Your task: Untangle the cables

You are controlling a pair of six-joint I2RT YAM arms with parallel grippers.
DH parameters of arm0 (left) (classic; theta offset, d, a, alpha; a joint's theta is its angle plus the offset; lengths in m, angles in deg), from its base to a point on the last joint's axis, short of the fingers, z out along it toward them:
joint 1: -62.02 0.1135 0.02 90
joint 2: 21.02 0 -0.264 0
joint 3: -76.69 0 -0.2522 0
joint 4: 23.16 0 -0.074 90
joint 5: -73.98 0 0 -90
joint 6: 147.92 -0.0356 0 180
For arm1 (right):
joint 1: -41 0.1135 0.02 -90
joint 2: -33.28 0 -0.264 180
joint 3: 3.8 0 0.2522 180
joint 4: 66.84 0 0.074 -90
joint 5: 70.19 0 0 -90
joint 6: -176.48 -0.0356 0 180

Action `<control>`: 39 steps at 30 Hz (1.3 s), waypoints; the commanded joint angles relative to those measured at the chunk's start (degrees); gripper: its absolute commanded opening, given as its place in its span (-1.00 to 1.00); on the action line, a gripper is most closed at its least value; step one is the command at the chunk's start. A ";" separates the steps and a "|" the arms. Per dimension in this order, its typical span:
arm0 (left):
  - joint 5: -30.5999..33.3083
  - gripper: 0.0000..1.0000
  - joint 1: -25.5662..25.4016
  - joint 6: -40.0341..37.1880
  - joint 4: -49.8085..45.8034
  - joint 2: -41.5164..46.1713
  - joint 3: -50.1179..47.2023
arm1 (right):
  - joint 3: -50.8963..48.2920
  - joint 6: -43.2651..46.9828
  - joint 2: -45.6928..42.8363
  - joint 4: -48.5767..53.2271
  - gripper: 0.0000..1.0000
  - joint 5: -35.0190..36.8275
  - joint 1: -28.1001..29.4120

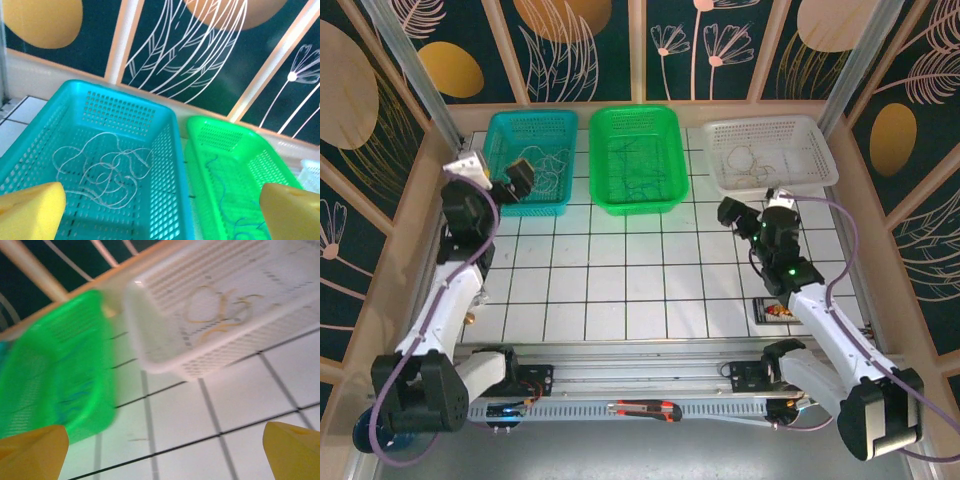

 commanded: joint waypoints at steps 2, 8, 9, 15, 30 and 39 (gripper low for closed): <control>4.05 0.98 0.48 -5.36 11.90 3.98 -8.83 | -2.82 9.94 3.31 -10.72 0.99 17.70 -0.42; 12.48 0.98 0.43 -7.42 20.42 4.94 -17.82 | -9.77 12.85 7.12 -25.14 0.99 20.06 -2.86; 13.38 0.98 0.43 -8.45 20.67 4.92 -18.52 | -10.42 13.08 7.88 -26.34 0.99 20.06 -3.37; 17.06 0.98 0.48 -11.27 27.94 1.36 -23.20 | -13.93 17.16 14.78 -37.15 0.99 19.09 -6.47; 12.47 0.98 0.48 -13.92 55.59 -20.58 -28.31 | -18.67 25.16 31.78 -68.41 0.99 6.31 -11.08; 5.71 0.97 0.48 -16.52 54.69 -27.19 -24.53 | -21.77 23.13 36.82 -77.12 0.99 -7.02 -16.37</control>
